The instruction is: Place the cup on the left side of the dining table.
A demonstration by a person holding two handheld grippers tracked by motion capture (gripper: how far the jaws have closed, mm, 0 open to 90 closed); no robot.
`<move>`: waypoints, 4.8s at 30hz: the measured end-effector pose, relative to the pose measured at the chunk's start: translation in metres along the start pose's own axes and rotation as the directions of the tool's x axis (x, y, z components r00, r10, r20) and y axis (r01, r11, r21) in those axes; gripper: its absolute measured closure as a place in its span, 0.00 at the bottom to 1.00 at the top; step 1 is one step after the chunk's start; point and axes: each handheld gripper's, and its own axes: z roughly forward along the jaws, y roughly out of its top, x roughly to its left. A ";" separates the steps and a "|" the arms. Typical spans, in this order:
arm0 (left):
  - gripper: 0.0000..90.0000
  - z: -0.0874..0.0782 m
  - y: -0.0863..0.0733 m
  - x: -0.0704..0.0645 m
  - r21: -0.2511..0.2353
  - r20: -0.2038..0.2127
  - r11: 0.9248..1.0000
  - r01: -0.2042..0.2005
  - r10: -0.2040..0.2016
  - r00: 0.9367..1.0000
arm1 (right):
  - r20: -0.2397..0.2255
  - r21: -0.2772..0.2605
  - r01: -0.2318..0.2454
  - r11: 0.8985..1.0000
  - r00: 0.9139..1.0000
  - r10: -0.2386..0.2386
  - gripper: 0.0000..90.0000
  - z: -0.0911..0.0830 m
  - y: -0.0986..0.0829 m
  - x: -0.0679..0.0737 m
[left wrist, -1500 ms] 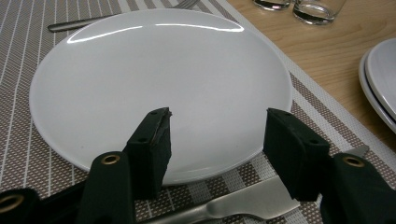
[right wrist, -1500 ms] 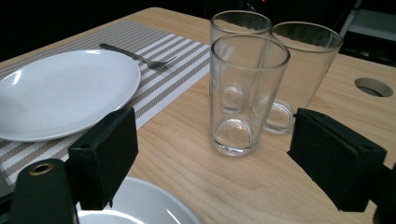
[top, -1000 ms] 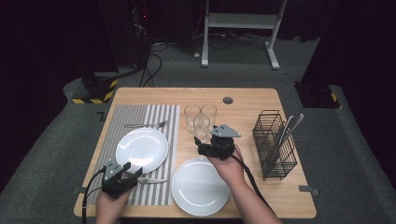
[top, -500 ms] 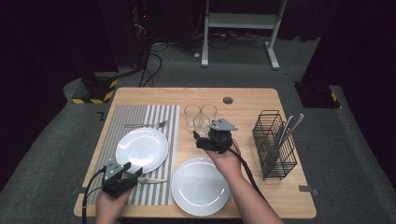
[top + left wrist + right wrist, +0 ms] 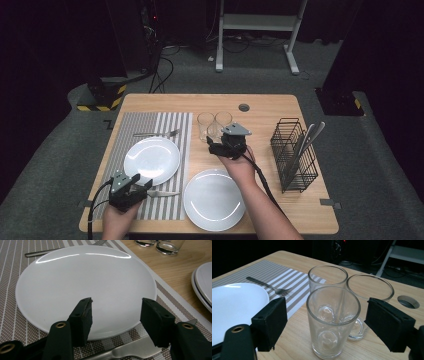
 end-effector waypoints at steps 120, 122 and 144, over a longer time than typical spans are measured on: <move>0.48 -0.003 -0.001 0.004 -0.016 0.004 1.000 0.018 -0.018 1.000 | -0.060 -0.044 0.026 0.999 0.998 -0.028 0.32 -0.003 -0.006 0.036; 0.47 -0.003 -0.001 0.004 -0.017 0.004 1.000 0.017 -0.017 1.000 | -0.071 -0.047 0.029 0.998 0.997 -0.032 0.32 -0.003 -0.006 0.040; 0.47 -0.004 -0.001 0.004 -0.029 0.014 0.999 0.020 -0.020 1.000 | -0.168 -0.048 0.071 0.996 0.983 -0.078 0.32 -0.001 -0.015 0.085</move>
